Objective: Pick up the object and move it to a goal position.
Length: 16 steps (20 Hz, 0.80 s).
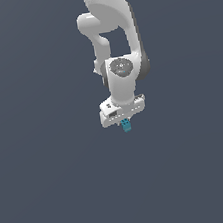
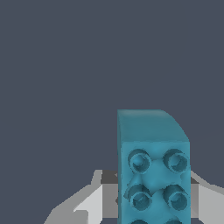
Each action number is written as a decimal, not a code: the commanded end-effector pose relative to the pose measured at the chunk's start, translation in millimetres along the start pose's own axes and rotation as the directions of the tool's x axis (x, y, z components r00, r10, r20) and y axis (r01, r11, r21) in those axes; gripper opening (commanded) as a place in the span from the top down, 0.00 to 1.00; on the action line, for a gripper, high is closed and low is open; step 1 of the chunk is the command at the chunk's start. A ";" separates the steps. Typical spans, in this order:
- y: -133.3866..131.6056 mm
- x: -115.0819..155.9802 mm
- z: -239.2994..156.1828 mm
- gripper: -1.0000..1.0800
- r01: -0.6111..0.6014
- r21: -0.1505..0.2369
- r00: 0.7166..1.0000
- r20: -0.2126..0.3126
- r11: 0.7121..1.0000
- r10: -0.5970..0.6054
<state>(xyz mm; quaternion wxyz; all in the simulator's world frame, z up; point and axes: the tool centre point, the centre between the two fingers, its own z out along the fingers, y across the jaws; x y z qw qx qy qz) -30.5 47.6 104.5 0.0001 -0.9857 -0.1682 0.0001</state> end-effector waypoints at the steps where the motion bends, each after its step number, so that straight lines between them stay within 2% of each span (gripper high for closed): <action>1: -11.2 16.1 -15.2 1.00 -0.001 0.000 1.000 0.000 1.000 0.001; 8: -30.2 46.0 -40.8 1.00 -0.001 0.000 1.000 0.000 1.000 0.001; 16: -36.0 56.7 -49.0 1.00 -0.001 0.000 1.000 0.000 1.000 0.001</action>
